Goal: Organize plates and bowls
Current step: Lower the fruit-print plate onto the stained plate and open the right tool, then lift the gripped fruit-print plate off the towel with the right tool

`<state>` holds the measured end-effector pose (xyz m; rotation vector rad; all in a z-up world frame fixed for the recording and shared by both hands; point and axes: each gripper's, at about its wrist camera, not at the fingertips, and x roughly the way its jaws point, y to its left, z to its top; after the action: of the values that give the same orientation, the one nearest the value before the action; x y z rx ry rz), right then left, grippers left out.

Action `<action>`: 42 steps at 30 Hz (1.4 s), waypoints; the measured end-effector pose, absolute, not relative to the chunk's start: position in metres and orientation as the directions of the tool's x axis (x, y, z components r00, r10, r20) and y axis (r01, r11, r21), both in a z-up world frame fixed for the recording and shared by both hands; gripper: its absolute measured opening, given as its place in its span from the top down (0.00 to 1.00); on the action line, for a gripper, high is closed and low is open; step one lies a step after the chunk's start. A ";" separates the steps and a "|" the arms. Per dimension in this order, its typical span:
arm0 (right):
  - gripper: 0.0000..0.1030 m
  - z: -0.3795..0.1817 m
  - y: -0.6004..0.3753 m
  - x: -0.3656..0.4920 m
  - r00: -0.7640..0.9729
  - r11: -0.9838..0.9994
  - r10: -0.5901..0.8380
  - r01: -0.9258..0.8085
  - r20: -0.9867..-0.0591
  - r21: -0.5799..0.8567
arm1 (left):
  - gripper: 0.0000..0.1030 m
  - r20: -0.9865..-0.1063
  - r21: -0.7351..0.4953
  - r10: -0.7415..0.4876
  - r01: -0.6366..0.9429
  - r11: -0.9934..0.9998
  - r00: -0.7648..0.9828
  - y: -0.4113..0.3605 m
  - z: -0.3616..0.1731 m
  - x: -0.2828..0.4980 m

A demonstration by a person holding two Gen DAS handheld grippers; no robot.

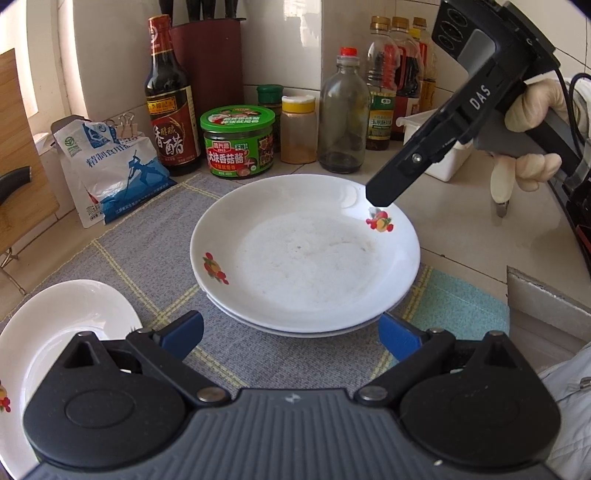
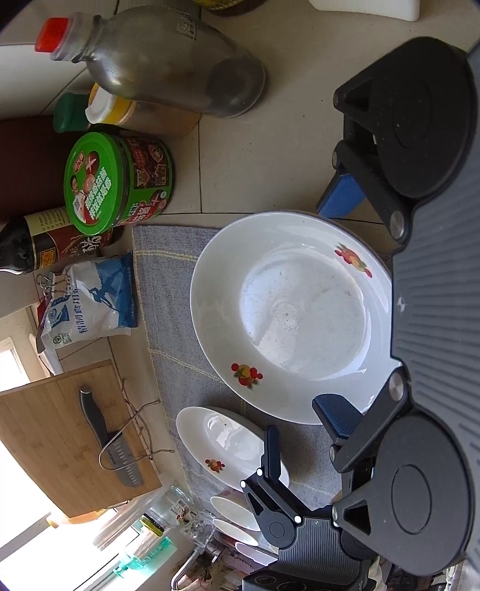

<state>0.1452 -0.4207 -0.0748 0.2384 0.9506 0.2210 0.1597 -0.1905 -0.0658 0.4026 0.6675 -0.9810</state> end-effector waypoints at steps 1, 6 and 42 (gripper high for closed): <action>0.00 -0.072 -0.418 0.143 0.576 0.955 0.278 -0.084 -0.769 0.283 | 0.02 -0.675 0.017 -0.625 0.854 0.520 0.394 -0.188 -0.064 0.158; 0.00 -0.063 -0.393 0.133 0.655 0.976 0.211 -0.104 -0.725 0.190 | 0.01 -0.647 0.018 -0.582 0.773 0.634 0.492 -0.168 -0.052 0.146; 0.00 -0.066 -0.265 0.189 0.609 0.912 0.307 -0.407 -0.731 0.043 | 0.00 -0.701 0.004 -0.258 0.365 0.931 0.665 -0.081 -0.094 0.176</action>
<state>0.1893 -0.2653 -0.0662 -0.1320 0.8175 0.4135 0.1763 -0.0814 -0.0944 0.1487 0.7662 -0.3529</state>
